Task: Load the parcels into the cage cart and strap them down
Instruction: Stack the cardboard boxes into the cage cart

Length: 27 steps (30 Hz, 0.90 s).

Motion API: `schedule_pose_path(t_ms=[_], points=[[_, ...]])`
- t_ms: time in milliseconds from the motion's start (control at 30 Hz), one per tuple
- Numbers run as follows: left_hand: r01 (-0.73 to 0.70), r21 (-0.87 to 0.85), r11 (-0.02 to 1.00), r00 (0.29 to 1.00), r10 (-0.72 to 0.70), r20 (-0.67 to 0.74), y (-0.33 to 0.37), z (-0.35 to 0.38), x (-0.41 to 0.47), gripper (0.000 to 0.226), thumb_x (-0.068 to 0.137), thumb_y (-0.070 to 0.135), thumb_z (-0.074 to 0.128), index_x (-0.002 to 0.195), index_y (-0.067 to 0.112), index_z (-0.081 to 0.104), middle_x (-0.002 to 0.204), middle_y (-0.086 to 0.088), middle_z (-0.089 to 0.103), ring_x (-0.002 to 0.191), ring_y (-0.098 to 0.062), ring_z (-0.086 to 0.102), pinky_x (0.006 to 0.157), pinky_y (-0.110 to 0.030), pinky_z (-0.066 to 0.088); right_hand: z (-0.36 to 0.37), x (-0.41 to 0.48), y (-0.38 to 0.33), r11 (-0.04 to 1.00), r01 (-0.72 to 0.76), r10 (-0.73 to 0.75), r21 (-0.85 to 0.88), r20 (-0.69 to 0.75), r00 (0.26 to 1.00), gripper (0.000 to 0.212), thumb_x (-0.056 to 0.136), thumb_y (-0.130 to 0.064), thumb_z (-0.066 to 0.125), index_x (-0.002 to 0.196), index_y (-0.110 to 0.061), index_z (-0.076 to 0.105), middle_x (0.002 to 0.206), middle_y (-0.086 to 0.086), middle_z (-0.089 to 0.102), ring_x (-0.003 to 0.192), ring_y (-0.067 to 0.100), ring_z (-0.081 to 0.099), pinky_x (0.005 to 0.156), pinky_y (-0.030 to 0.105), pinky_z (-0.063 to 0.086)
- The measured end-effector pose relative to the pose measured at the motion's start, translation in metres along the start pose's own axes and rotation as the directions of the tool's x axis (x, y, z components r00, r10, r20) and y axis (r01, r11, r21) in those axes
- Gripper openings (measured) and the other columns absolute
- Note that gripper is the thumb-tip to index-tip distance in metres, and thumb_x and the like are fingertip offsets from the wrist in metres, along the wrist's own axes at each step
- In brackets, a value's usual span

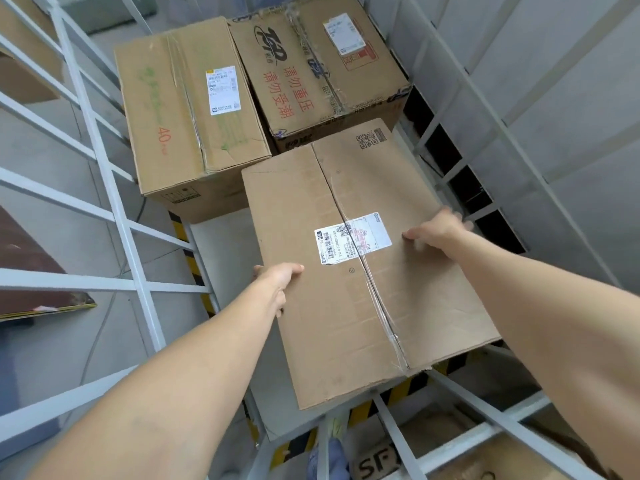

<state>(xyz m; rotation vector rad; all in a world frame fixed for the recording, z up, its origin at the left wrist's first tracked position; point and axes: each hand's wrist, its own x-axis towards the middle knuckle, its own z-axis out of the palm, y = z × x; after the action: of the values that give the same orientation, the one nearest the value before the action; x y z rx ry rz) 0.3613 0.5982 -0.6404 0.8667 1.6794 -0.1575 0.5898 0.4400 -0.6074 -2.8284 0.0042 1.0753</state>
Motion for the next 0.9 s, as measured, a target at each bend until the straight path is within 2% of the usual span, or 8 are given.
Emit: schedule_pose_path(t_ms=[67, 200, 467, 533, 600, 700, 800, 900], points=[[0.021, -0.004, 1.000, 1.000, -0.021, 0.008, -0.001, 0.011, 0.005, 0.072, 0.064, 0.022, 0.080, 0.122, 0.014, 0.038, 0.122, -0.010, 0.059, 0.093, -0.031, 0.066, 0.074, -0.056, 0.045, -0.005, 0.012, -0.001, 1.000, 0.003, -0.003, -0.020, 0.000, 1.000, 0.051, 0.073, -0.043, 0.075, 0.104, -0.009, 0.054, 0.126, 0.010, 0.050, 0.134, 0.034, 0.027, 0.107, 0.051, 0.030], [0.042, 0.028, 0.999, 0.996, -0.044, 0.077, -0.001, 0.035, 0.008, 0.060, 0.076, 0.017, 0.076, 0.125, 0.011, 0.041, 0.096, -0.006, 0.059, 0.062, -0.019, 0.056, 0.053, -0.034, 0.041, -0.012, 0.038, 0.001, 0.999, -0.022, 0.022, -0.039, -0.002, 1.000, 0.089, 0.066, -0.048, 0.076, 0.138, -0.019, 0.033, 0.141, 0.008, 0.039, 0.133, 0.034, 0.024, 0.105, 0.052, 0.031], [0.044, 0.057, 0.997, 0.976, -0.055, 0.210, 0.006, 0.084, 0.025, 0.038, 0.087, 0.012, 0.064, 0.119, 0.010, 0.044, 0.083, -0.004, 0.052, 0.065, -0.019, 0.052, 0.058, -0.035, 0.038, -0.029, 0.076, 0.008, 0.995, -0.087, 0.087, -0.046, -0.019, 0.996, 0.081, 0.080, -0.039, 0.064, 0.146, -0.011, 0.024, 0.149, 0.007, 0.028, 0.137, 0.033, 0.021, 0.110, 0.050, 0.025], [0.063, 0.042, 0.997, 0.954, -0.072, 0.292, 0.007, 0.093, 0.028, 0.030, 0.092, 0.008, 0.058, 0.120, 0.006, 0.047, 0.093, -0.009, 0.058, 0.077, -0.024, 0.057, 0.063, -0.043, 0.044, -0.027, 0.086, 0.009, 0.997, -0.051, 0.049, 0.051, 0.028, 0.998, 0.072, 0.088, -0.035, 0.059, 0.146, -0.009, 0.025, 0.149, 0.009, 0.030, 0.136, 0.032, 0.025, 0.111, 0.045, 0.025], [0.051, 0.014, 0.999, 0.925, -0.052, 0.376, 0.011, 0.105, 0.031, 0.038, 0.092, 0.004, 0.056, 0.128, 0.002, 0.045, 0.123, -0.014, 0.058, 0.108, -0.031, 0.058, 0.089, -0.057, 0.045, -0.022, 0.090, 0.009, 0.982, -0.015, -0.003, 0.187, 0.093, 0.996, 0.068, 0.093, -0.028, 0.059, 0.147, -0.004, 0.027, 0.149, 0.013, 0.035, 0.135, 0.032, 0.034, 0.109, 0.038, 0.030], [-0.041, 0.019, 0.999, 0.918, 0.030, 0.395, 0.025, 0.122, 0.030, 0.066, 0.088, 0.009, 0.062, 0.145, 0.009, 0.029, 0.145, -0.008, 0.043, 0.130, -0.027, 0.045, 0.110, -0.048, 0.032, -0.013, 0.084, 0.008, 0.951, 0.059, -0.102, 0.303, 0.128, 0.987, 0.085, 0.090, -0.026, 0.066, 0.153, -0.008, 0.011, 0.155, 0.012, 0.028, 0.140, 0.029, 0.030, 0.113, 0.040, 0.028], [-0.233, 0.127, 0.964, 0.904, 0.167, 0.393, 0.044, 0.128, 0.007, 0.080, 0.087, 0.018, 0.063, 0.151, 0.013, 0.016, 0.152, -0.006, 0.033, 0.135, -0.024, 0.037, 0.113, -0.039, 0.028, -0.019, 0.069, 0.003, 0.972, 0.152, -0.175, 0.181, 0.117, 0.978, 0.088, 0.086, -0.039, 0.067, 0.153, -0.018, 0.013, 0.155, 0.007, 0.028, 0.143, 0.030, 0.025, 0.115, 0.046, 0.025], [-0.432, 0.298, 0.851, 0.876, 0.316, 0.365, 0.060, 0.123, -0.017, 0.063, 0.091, 0.016, 0.058, 0.147, 0.008, 0.028, 0.146, -0.007, 0.039, 0.129, -0.024, 0.044, 0.103, -0.029, 0.033, -0.039, 0.047, -0.009, 0.965, 0.255, -0.253, -0.056, 0.040, 0.967, 0.078, 0.087, -0.043, 0.061, 0.150, -0.019, 0.021, 0.149, 0.008, 0.038, 0.141, 0.031, 0.026, 0.113, 0.048, 0.021]])
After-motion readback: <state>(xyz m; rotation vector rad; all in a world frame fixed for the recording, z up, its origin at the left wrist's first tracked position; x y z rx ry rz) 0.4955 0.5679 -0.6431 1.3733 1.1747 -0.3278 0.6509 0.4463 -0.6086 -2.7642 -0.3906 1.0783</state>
